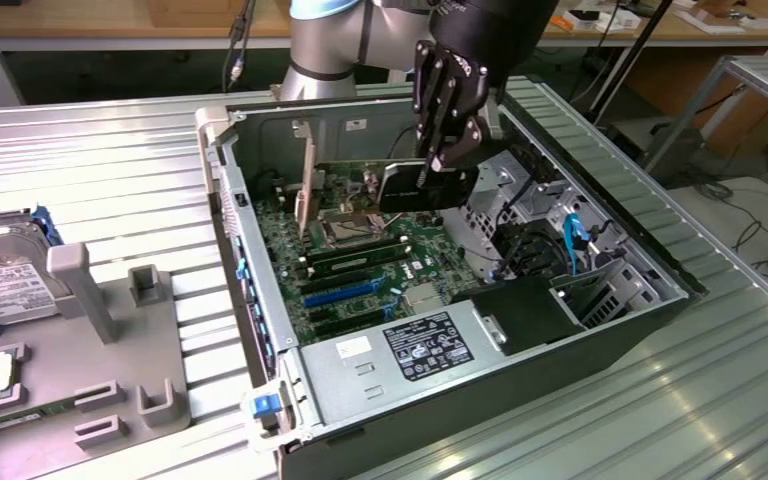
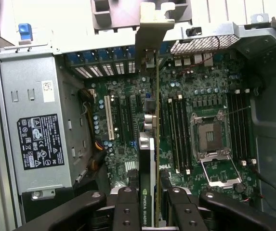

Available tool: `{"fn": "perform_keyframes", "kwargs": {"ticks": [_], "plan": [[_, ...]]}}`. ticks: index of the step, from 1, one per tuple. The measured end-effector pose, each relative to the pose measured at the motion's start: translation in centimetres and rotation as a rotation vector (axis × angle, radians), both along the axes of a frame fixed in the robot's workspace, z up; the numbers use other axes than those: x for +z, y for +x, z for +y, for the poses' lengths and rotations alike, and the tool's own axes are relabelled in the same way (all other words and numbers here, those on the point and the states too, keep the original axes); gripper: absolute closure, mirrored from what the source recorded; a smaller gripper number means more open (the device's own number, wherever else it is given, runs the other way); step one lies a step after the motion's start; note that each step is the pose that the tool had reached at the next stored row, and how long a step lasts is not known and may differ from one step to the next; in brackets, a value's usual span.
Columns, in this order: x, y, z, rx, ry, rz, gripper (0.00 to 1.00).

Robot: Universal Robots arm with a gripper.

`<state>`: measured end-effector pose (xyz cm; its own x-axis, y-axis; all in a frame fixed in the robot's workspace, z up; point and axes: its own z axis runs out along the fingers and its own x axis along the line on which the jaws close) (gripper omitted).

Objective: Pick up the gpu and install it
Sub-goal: 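Insert the gpu into the slot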

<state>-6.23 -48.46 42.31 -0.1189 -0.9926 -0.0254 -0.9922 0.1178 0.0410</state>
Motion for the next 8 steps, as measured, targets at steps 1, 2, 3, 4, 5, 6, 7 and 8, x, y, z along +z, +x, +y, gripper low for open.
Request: {"fn": "perform_keyframes", "kwargs": {"ticks": [1,2,3,4,5,6,7,8], "plan": [[-0.05,0.0,0.05,0.0,0.0001,-0.0005,0.73],[-0.12,0.0,0.07,0.0,0.0003,-0.001,0.73],[-0.16,0.0,0.07,0.0,0.0002,-0.001,0.73],[-0.23,0.0,0.08,0.0,0.0,-0.0009,0.73],[-0.31,0.0,0.08,0.0,0.0,-0.0009,0.73],[-0.43,0.0,0.09,0.0,0.0001,-0.001,0.73],[-0.45,0.0,0.09,0.0,0.0,-0.001,0.73],[-0.45,0.0,0.09,0.0,-0.0001,-0.001,0.73]]}}
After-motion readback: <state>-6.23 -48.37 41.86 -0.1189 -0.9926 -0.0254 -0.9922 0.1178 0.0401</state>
